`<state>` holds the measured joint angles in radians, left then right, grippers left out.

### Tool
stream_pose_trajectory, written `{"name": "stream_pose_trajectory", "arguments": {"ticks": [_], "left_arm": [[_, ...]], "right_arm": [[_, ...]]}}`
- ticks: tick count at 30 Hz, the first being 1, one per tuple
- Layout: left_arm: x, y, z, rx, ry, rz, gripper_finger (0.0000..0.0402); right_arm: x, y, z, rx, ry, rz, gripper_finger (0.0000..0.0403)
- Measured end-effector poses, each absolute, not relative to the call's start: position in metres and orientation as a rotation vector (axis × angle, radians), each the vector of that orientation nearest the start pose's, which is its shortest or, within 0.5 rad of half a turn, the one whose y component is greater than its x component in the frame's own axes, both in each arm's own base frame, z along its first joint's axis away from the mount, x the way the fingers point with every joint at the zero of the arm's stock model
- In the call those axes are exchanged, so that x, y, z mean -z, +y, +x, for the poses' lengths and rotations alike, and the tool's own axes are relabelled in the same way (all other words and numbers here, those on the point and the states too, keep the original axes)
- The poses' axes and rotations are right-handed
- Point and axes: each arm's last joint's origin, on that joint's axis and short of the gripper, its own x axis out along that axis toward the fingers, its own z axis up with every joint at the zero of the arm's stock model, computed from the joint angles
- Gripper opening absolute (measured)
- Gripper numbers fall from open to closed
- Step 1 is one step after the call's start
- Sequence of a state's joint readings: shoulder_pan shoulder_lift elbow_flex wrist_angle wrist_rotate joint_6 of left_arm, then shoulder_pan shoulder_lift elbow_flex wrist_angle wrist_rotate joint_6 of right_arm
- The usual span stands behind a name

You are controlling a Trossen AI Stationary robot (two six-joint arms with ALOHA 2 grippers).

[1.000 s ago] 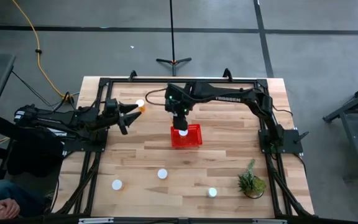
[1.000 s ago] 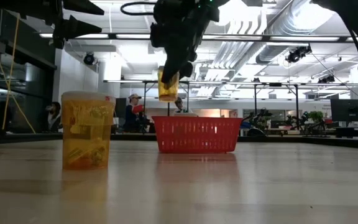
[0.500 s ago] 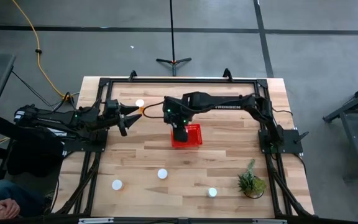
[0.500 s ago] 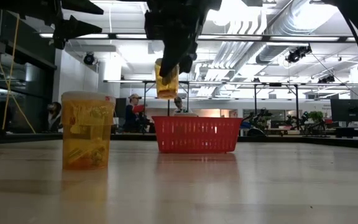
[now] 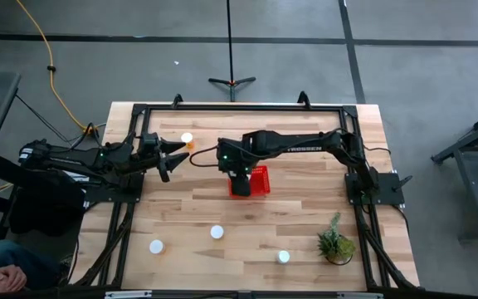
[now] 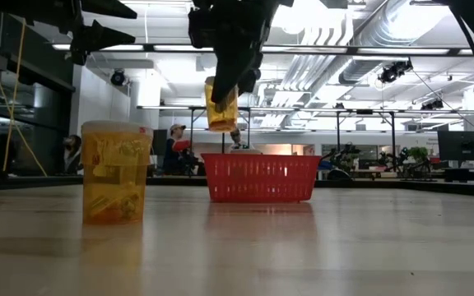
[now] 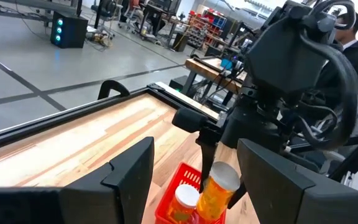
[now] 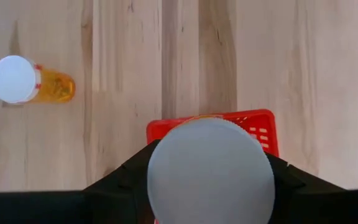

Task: Pick and place pill bottles into a basket
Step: Put the orange medicine bottle into the bin

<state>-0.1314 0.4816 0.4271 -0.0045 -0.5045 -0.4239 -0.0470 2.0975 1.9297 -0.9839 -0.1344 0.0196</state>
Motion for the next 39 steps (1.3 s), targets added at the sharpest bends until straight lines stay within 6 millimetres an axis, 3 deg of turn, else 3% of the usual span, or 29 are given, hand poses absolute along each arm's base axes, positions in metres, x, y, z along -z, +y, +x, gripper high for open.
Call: {"name": "stream_pose_trajectory", "arguments": {"ticks": [11,19,23,30,39], "left_arm": [[-0.267,-0.003,0.128,-0.379,-0.024,-0.4,0.0264],[-0.267,-0.003,0.128,-0.378,-0.023,-0.401,0.0264],[-0.267,-0.003,0.128,-0.379,-0.022,-0.4,0.0264],[-0.267,-0.003,0.128,-0.377,-0.021,-0.4,0.0264],[-0.267,-0.003,0.128,-0.356,-0.016,-0.401,0.0264]], "right_arm": [[-0.262,-0.013,0.444,-0.038,1.146,0.125,0.0173],[-0.242,0.001,0.443,-0.054,1.169,0.137,0.0173],[-0.242,0.007,0.445,-0.055,1.147,0.125,0.0165],[-0.241,0.005,0.444,0.008,1.152,0.086,0.0182],[-0.241,0.004,0.444,0.01,1.151,0.086,0.0164]]}}
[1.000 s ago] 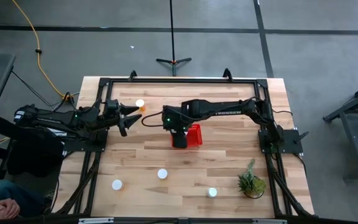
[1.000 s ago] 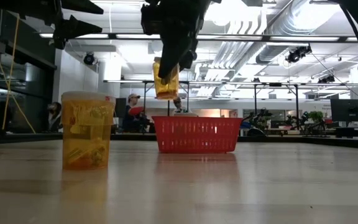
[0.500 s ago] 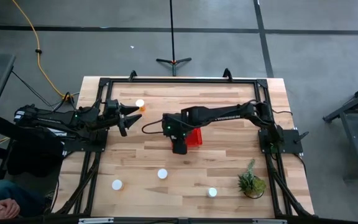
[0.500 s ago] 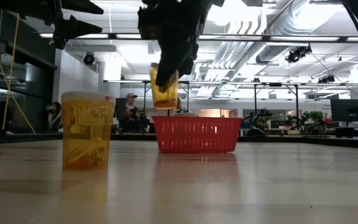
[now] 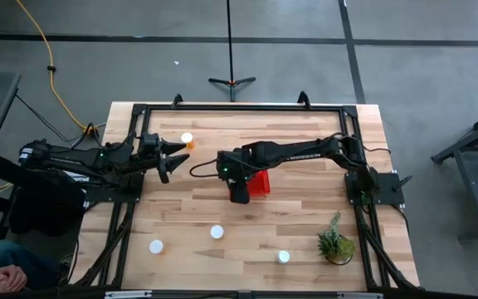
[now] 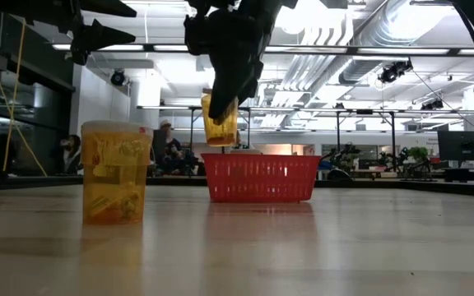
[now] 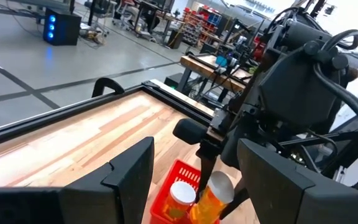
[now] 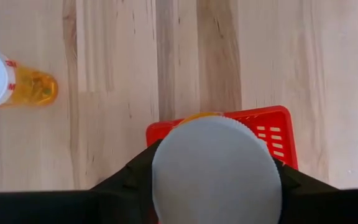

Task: Pick and place pill bottles into a basket
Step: Put the orange medicine bottle into the bin

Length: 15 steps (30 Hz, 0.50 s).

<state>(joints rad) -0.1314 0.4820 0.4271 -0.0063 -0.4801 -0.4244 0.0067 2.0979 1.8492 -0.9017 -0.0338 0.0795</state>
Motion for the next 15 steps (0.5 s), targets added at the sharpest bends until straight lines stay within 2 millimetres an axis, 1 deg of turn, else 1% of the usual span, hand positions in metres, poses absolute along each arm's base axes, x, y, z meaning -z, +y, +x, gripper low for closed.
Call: {"name": "stream_pose_trajectory", "arguments": {"ticks": [7,15], "left_arm": [[-0.2666,-0.0034,0.1279,-0.356,-0.016,-0.4,0.0264],[-0.2668,-0.0034,0.1279,-0.355,-0.018,-0.401,0.0264]], "right_arm": [[-0.2409,0.0029,0.4437,0.007,1.16,0.08,0.0174],[-0.2412,0.0011,0.4464,0.015,1.134,0.089,0.0161]]}}
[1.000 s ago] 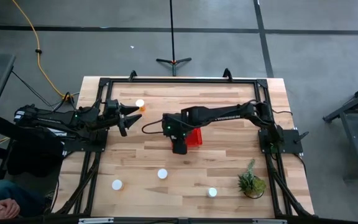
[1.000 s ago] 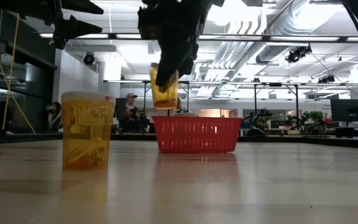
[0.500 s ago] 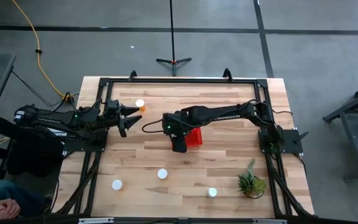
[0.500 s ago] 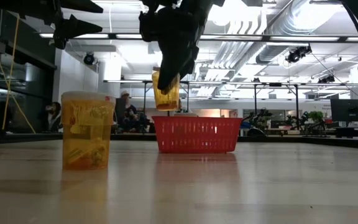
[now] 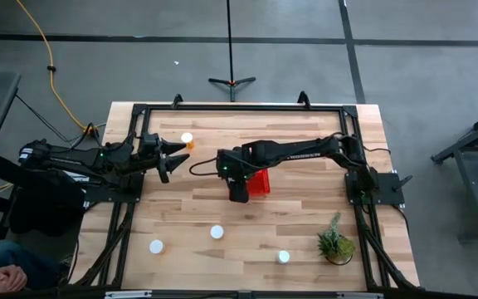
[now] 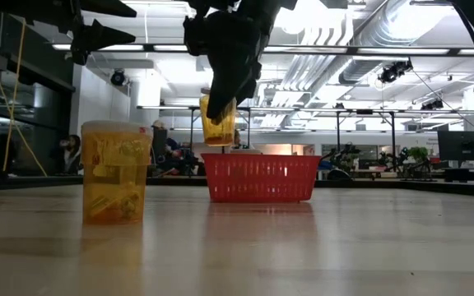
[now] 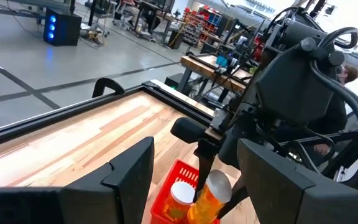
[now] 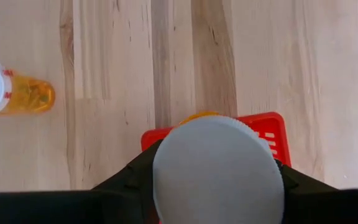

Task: Pick and place pill bottles into a basket
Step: Put the orange medicine bottle into the bin

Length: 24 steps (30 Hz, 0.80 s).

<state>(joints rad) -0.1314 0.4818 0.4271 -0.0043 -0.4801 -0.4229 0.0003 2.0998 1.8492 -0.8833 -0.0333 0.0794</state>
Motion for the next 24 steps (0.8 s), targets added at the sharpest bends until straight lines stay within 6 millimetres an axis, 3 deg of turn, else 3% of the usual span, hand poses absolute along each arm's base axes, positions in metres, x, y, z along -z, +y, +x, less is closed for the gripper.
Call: {"name": "stream_pose_trajectory", "arguments": {"ticks": [20,24], "left_arm": [[-0.271,-0.003,0.121,-0.342,-0.055,-0.404,0.0264],[-0.271,-0.003,0.121,-0.342,-0.055,-0.404,0.0264]], "right_arm": [[-0.234,0.0,0.447,0.039,1.164,0.07,0.0159],[-0.22,-0.002,0.444,0.053,1.176,0.111,0.016]]}}
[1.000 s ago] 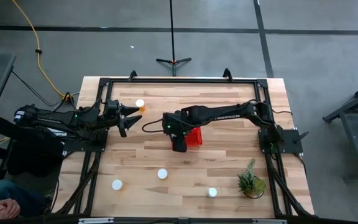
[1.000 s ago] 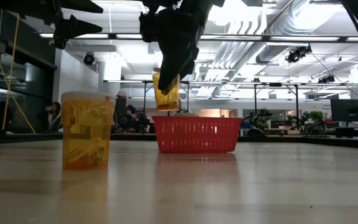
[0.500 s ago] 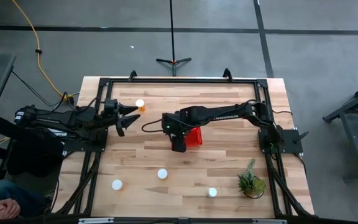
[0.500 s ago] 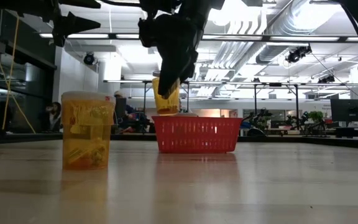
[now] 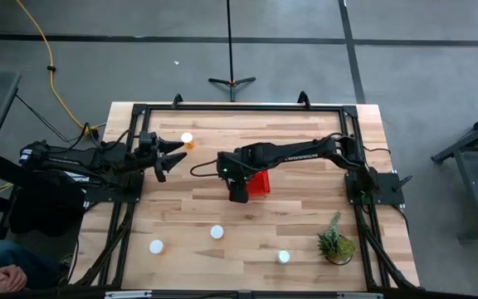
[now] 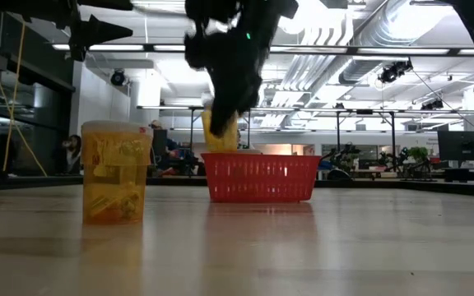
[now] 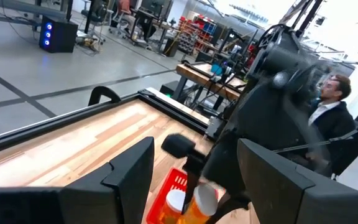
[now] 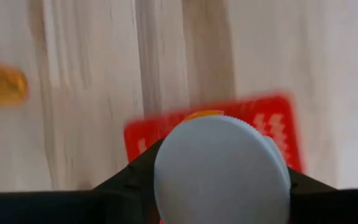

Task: Pick and place pill bottles into a basket
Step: Put the orange medicine bottle into the bin

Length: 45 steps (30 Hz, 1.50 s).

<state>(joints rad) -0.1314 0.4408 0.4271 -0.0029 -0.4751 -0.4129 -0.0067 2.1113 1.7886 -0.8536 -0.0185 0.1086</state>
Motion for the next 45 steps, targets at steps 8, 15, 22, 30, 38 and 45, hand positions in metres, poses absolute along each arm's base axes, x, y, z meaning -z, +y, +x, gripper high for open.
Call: {"name": "stream_pose_trajectory", "arguments": {"ticks": [8,15,22,30,38,45], "left_arm": [[-0.271,-0.003,0.121,-0.342,-0.055,-0.404,0.0264],[-0.271,-0.003,0.121,-0.341,-0.057,-0.413,0.0264],[-0.271,-0.003,0.121,-0.341,-0.058,-0.418,0.0264],[-0.271,-0.003,0.121,-0.341,-0.059,-0.419,0.0264],[-0.271,-0.003,0.121,-0.341,-0.059,-0.419,0.0264],[-0.271,-0.003,0.121,-0.341,-0.059,-0.419,0.0264]], "right_arm": [[-0.197,0.006,0.442,0.018,1.151,0.151,0.0158],[-0.178,0.005,0.438,0.03,1.146,0.186,0.0155],[-0.17,0.006,0.437,0.026,1.137,0.205,0.0162],[-0.17,0.005,0.437,0.03,1.14,0.202,0.0194],[-0.169,0.005,0.435,0.031,1.153,0.203,0.0243],[-0.17,0.005,0.435,0.021,1.156,0.208,0.0259]]}}
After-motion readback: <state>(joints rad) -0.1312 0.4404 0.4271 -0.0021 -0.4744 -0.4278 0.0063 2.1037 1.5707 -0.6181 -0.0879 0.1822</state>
